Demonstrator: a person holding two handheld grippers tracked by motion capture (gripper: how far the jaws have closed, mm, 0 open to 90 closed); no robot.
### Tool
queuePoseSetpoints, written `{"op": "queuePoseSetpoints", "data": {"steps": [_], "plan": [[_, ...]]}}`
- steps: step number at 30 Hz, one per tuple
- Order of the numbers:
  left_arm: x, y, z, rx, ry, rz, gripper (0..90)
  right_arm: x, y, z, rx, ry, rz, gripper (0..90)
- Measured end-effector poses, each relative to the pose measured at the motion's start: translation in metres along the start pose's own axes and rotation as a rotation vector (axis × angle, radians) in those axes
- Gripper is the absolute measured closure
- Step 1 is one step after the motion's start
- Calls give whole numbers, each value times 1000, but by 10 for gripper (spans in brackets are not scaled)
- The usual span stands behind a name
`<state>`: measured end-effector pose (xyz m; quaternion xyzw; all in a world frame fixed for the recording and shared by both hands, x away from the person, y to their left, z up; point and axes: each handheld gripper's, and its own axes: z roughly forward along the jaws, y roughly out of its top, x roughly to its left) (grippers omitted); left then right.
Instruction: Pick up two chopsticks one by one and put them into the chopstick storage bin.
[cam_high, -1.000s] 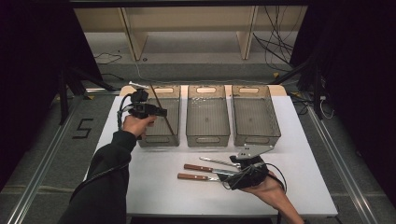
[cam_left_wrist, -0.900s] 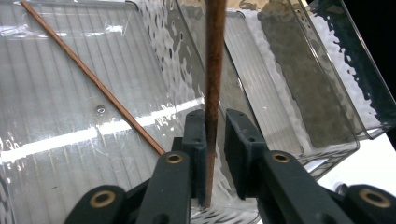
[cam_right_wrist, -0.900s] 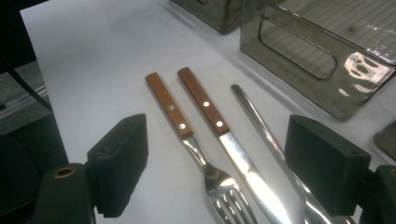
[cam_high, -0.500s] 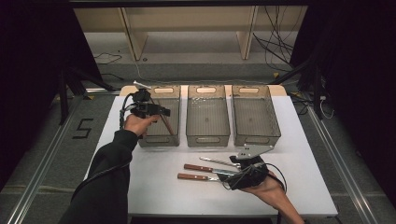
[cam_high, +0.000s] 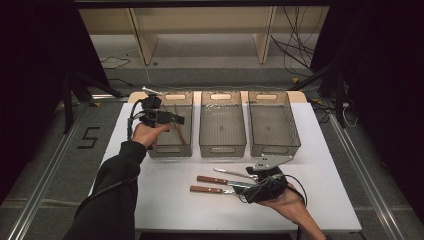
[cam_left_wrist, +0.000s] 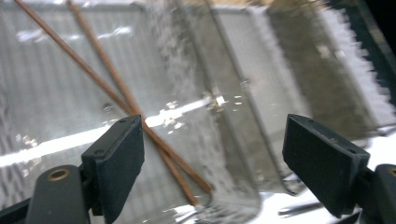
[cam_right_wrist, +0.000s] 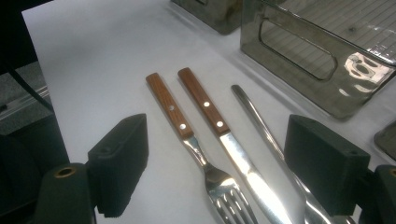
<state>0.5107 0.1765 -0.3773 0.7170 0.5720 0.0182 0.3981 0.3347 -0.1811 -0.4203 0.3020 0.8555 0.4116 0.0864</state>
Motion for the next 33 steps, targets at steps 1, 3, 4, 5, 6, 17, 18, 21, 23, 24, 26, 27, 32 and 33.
{"op": "queuePoseSetpoints", "data": {"steps": [1, 3, 4, 5, 6, 17, 18, 21, 23, 24, 26, 27, 32, 33], "plan": [[-2, -2, -4, -16, -19, 12, 197, 0, 0, 0, -2, -2, 3, 228], [-7, -6, -12, -41, -48, 36, 195, 0, 0, -1, -6, -4, 4, 228], [-10, -9, -17, -62, -61, 52, 191, -1, 1, -1, -8, -4, 2, 228], [-12, -11, -20, -78, -67, 61, 186, -1, 1, -1, -7, -5, 3, 228], [-15, -15, -25, -99, -84, 77, 184, -2, 1, -1, -5, -5, 1, 228], [-28, -62, -45, -184, -161, 196, 169, -7, 6, -2, -5, -16, 3, 228], [-28, -66, -46, -189, -162, 206, 167, -7, 7, -2, -4, -17, 4, 228], [-28, -79, -48, -203, -170, 224, 165, -10, 10, -2, 2, -20, 3, 227], [-27, -88, -49, -210, -175, 231, 162, -11, 13, -1, 9, -20, 4, 227], [-27, -91, -50, -214, -177, 232, 162, -13, 14, -1, 13, -23, 5, 227], [-26, -98, -51, -221, -174, 237, 162, -15, 16, -1, 21, -22, 9, 228], [-26, -100, -51, -221, -170, 245, 162, -16, 18, 0, 24, -23, 6, 228], [-25, -118, -54, -233, -164, 282, 161, -19, 23, 2, 57, -25, -6, 232], [-25, -122, -54, -232, -160, 290, 161, -20, 24, 4, 67, -29, -8, 233]]}}
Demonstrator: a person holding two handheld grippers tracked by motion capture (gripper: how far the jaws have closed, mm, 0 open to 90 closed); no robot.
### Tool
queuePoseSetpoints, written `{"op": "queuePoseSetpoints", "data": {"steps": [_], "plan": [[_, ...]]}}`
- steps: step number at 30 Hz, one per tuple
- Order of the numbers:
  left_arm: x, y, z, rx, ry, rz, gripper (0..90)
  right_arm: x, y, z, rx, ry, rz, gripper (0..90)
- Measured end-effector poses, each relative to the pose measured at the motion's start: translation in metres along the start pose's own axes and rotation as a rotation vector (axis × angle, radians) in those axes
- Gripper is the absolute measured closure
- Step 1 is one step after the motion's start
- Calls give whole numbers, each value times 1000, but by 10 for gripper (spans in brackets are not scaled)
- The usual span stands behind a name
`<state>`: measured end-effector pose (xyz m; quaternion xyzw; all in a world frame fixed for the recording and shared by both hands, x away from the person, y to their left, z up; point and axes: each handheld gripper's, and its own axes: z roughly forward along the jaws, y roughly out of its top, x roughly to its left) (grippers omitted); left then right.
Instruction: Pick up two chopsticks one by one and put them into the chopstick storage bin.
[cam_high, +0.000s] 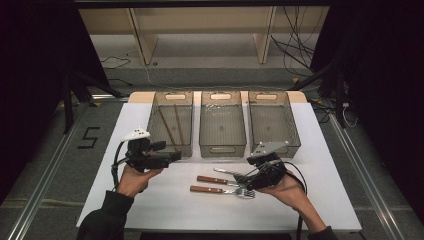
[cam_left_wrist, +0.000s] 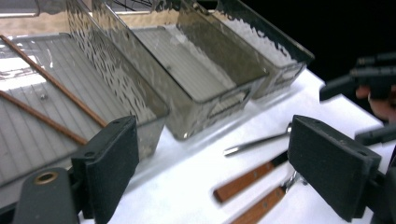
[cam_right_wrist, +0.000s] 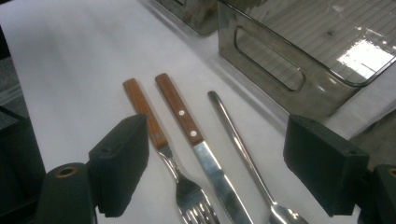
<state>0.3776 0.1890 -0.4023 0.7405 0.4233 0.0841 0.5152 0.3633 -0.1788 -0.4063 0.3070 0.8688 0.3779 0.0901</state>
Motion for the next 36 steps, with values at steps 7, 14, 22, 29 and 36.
{"op": "queuePoseSetpoints", "data": {"steps": [7, 14, 22, 29, 36], "plan": [[-5, -25, -7, -15, 5, 28, 160, -6, 7, 11, 66, -4, -8, 250], [-6, -36, -14, -24, 11, 30, 159, -12, 9, 21, 128, -1, -28, 266], [-8, -46, -21, -52, 21, 43, 159, -18, 8, 26, 180, -16, -18, 291], [-12, -49, -23, -57, 33, 81, 157, -23, 6, 32, 216, -20, -17, 309], [-8, -55, -24, -55, 59, 92, 156, -25, 5, 37, 246, -28, -16, 314]]}}
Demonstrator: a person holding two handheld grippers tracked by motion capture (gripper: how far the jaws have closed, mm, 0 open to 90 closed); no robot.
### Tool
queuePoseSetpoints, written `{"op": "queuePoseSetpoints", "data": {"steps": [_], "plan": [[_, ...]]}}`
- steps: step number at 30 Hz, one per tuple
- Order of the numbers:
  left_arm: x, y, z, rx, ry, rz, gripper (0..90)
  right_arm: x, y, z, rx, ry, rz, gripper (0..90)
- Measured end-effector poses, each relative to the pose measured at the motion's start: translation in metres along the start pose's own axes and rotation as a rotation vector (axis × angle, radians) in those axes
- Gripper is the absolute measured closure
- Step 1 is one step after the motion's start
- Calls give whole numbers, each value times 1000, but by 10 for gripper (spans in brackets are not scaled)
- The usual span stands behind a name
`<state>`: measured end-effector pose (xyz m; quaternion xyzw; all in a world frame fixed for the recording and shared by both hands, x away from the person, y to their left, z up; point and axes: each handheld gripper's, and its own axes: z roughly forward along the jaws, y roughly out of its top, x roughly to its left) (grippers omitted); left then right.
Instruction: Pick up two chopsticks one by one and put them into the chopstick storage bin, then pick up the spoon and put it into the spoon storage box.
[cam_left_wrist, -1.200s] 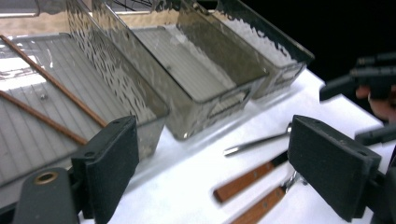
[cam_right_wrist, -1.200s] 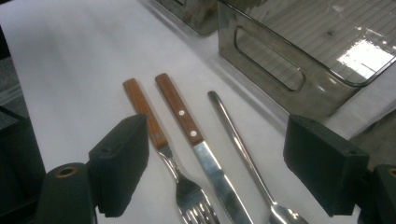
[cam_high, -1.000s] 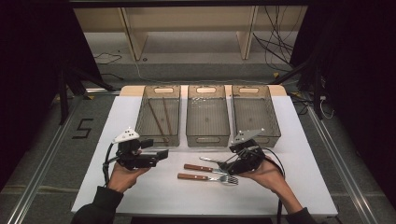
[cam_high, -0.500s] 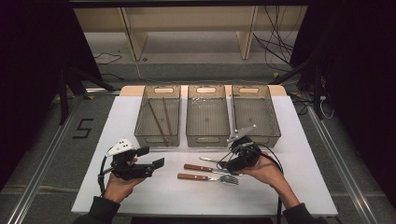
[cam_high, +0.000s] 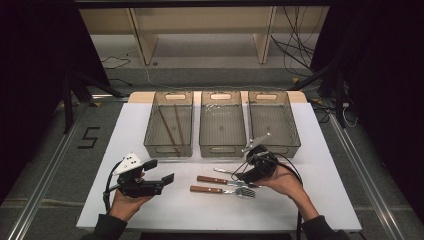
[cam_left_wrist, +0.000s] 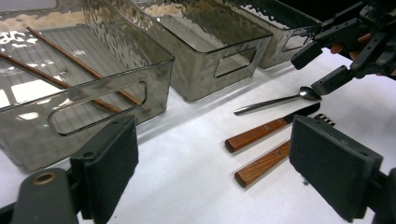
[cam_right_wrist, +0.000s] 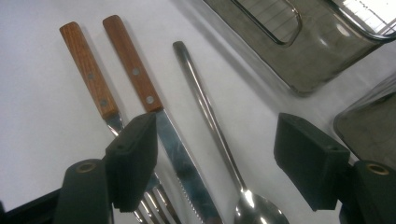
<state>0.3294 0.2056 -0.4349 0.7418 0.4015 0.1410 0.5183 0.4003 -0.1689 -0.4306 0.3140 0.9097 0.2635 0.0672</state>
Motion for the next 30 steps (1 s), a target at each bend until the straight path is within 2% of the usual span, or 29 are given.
{"op": "queuePoseSetpoints", "data": {"steps": [9, 16, 20, 30], "plan": [[2, -1, -1, -10, 0, -10, 156, -4, -3, 2, 32, -4, 6, 344], [2, -2, -3, -16, 7, -4, 156, -9, -5, 5, 64, 7, -2, 417], [1, -3, -2, -19, 6, -2, 156, -9, -5, 9, 90, 3, -29, 456], [0, -3, 0, -14, -9, 4, 156, -10, -4, 16, 169, -21, -53, 535]]}}
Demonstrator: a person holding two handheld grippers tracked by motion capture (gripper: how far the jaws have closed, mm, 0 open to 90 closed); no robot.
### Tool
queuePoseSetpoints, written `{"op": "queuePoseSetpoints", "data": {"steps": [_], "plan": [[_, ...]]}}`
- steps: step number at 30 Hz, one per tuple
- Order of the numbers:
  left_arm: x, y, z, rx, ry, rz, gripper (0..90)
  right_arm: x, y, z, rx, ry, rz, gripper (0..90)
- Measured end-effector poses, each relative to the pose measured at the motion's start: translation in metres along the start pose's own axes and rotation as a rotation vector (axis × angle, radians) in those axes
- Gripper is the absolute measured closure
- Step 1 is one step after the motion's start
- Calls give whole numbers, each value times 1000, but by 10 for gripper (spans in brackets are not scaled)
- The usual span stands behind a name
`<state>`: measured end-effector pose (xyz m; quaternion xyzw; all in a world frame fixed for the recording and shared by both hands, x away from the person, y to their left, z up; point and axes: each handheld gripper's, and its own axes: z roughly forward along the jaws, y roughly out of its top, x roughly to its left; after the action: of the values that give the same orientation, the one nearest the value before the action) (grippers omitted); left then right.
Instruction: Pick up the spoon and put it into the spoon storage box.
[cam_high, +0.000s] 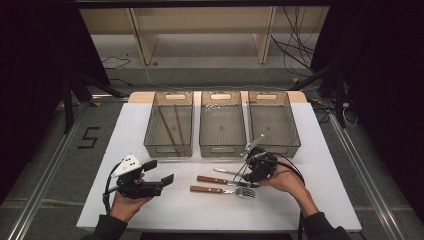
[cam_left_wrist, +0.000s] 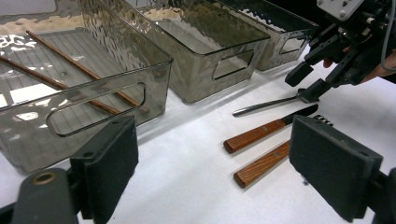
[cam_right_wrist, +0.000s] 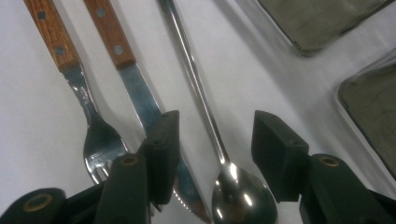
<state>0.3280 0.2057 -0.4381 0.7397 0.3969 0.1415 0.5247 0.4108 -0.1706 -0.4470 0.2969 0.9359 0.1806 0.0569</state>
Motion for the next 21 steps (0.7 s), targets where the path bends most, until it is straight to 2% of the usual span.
{"op": "queuePoseSetpoints", "data": {"steps": [7, 8, 11, 12, 15, 21], "plan": [[-1, 0, 1, 1, 0, -2, 156, 2, 6, 6, 38, 5, -21, 592], [-1, 0, 0, 2, 0, 0, 156, 2, 7, 8, 53, 1, -41, 602], [0, 0, 0, -1, 1, 0, 156, 2, 9, 12, 70, -8, -60, 630], [0, 0, -1, -3, 0, -1, 156, 2, 10, 12, 75, -6, -51, 639], [0, 0, -1, -3, 1, -1, 156, 1, 13, 14, 86, -12, -86, 667], [-1, 0, -1, -3, 0, -2, 156, 6, 19, 18, 134, -19, -122, 740]]}}
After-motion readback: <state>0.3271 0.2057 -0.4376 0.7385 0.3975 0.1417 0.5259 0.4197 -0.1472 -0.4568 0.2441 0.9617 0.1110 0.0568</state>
